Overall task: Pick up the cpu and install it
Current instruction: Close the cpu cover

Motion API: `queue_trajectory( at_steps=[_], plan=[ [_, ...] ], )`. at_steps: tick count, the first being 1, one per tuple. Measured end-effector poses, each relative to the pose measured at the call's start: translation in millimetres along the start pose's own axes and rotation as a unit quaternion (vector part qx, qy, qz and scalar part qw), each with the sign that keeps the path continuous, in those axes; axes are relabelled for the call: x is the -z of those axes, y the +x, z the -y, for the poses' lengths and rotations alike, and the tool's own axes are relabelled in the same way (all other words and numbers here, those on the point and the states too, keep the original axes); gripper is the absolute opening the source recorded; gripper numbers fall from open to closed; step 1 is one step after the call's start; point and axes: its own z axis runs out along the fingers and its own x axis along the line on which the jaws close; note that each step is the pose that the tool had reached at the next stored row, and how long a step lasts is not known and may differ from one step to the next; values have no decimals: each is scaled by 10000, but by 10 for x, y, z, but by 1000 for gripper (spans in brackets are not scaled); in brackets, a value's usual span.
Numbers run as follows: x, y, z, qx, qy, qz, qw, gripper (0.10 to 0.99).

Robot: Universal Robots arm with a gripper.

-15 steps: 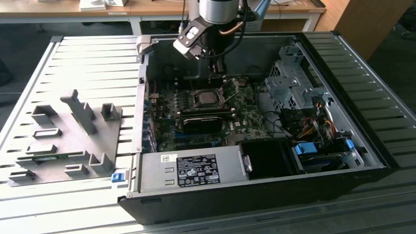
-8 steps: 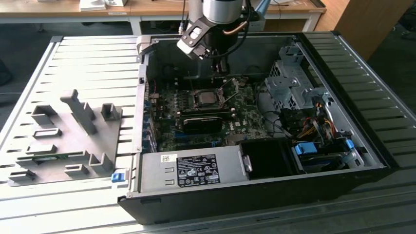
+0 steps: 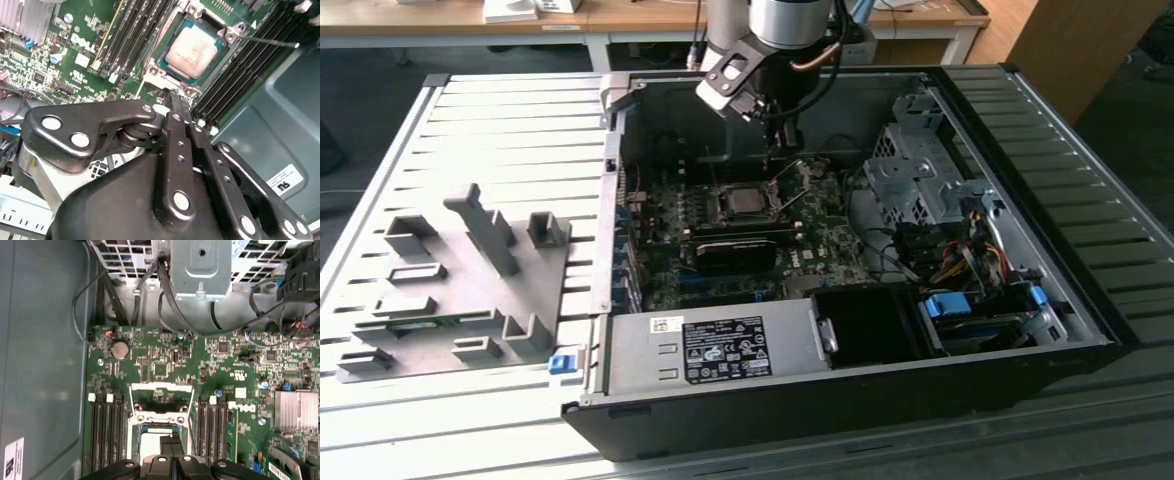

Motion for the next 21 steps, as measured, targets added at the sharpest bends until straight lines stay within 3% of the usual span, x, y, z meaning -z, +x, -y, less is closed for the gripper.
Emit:
queue_trajectory(
  at_steps=[21],
  plan=[
    [-32, -3, -233, 0, 9, 1, 10000, 106]
  ],
)
